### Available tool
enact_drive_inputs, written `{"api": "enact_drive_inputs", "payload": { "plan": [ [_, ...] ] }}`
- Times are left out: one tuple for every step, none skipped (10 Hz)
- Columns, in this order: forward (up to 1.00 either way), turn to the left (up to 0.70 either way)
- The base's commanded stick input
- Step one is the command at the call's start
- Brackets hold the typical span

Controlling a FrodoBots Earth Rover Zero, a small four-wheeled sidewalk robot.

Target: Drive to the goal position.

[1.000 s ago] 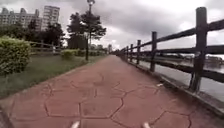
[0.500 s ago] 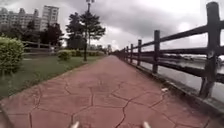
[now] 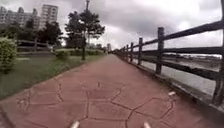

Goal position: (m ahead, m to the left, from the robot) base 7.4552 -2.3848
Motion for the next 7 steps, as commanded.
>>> {"api": "enact_drive_inputs", "payload": {
  "plan": [
    [0.5, 0.0],
    [0.5, 0.0],
    [0.5, 0.0],
    [0.5, 0.0],
    [0.5, 0.0],
    [0.5, 0.0],
    [0.5, 0.0]
  ]
}}
